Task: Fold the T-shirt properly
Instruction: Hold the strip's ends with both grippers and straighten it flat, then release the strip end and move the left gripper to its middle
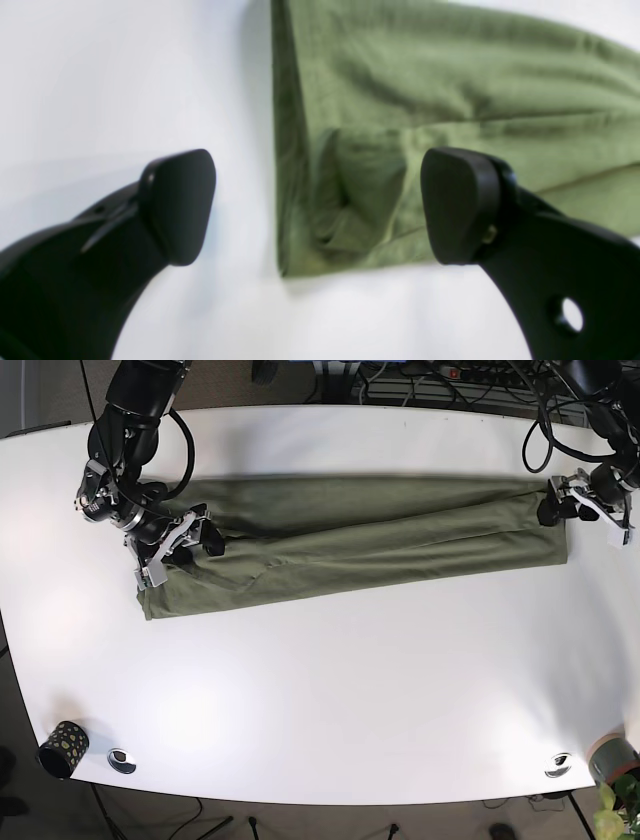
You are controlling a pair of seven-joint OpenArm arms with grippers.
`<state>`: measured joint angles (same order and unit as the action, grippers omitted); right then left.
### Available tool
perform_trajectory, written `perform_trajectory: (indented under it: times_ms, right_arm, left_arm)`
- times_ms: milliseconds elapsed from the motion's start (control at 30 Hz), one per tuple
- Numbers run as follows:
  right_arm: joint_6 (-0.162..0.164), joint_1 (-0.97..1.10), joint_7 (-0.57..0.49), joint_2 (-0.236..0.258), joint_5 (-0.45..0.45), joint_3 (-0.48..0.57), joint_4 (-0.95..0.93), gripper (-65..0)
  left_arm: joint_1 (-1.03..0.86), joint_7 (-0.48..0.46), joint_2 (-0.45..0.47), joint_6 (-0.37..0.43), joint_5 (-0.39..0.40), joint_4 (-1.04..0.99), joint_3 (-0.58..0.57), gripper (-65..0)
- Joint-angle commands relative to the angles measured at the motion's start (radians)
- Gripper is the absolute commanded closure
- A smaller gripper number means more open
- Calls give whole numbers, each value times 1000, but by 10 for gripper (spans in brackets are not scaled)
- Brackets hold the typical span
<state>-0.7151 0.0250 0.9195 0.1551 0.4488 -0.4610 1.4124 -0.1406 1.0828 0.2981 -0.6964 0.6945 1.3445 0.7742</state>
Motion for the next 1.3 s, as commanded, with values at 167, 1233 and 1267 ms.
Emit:
perform_trajectory:
  times_ms: [167, 1233, 1267]
  right_arm:
    - [19, 3, 49, 4, -52, -2, -3, -423]
    - [19, 3, 45, -1, -52, -3, -6, -423]
    - [19, 3, 45, -1, -52, -3, -5, -423]
  left_arm:
    - [9, 7, 16, -2, 11, -55, -80, -571]
    - [8, 9, -70, 114, 3, 554, -580, -3]
    - [22, 9, -86, 126, 3, 550, -597, -3]
